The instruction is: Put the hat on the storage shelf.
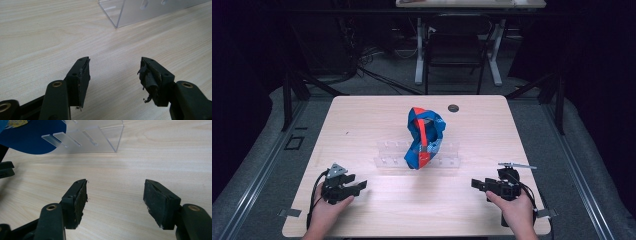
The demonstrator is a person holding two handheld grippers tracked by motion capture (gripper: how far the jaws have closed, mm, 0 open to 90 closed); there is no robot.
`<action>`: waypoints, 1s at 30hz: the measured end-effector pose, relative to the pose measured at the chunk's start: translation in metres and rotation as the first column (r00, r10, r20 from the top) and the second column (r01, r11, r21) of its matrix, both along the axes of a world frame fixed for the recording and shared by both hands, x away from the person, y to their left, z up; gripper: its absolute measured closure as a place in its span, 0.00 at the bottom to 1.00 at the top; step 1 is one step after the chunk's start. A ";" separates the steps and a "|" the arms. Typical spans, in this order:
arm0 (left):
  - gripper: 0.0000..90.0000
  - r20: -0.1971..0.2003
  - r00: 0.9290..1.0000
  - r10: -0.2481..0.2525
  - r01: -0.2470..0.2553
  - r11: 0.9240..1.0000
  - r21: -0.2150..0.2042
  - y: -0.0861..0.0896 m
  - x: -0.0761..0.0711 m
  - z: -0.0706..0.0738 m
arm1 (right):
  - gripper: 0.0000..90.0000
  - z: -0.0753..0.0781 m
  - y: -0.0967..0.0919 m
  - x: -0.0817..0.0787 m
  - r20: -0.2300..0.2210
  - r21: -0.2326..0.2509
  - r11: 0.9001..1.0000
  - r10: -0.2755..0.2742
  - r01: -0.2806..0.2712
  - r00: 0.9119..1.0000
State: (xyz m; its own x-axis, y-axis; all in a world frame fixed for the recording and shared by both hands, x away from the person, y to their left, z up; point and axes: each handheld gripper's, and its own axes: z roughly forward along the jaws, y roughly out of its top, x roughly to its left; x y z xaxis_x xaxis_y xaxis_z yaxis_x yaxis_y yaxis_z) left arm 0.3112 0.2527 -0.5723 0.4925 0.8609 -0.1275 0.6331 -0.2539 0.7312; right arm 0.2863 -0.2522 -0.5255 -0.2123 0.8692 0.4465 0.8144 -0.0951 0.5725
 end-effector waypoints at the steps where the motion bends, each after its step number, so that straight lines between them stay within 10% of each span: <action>1: 0.46 0.000 1.000 0.000 0.000 1.000 0.000 0.000 0.000 0.000 | 0.39 0.000 0.000 0.000 0.000 0.000 1.000 0.000 0.000 1.000; 30: 0.46 -0.010 1.000 -0.001 0.001 1.000 -0.002 0.000 0.000 -0.001 | 0.37 -0.030 -0.012 -0.021 0.124 0.075 0.997 -0.019 0.009 0.992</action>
State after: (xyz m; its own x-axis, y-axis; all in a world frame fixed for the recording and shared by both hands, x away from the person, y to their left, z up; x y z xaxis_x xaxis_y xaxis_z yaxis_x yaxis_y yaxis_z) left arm 0.3117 0.2526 -0.5734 0.4924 0.8599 -0.1343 0.6400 -0.2532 0.7254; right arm 0.2649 -0.2640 -0.5552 -0.2584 0.8378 0.4809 0.7356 -0.1521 0.6601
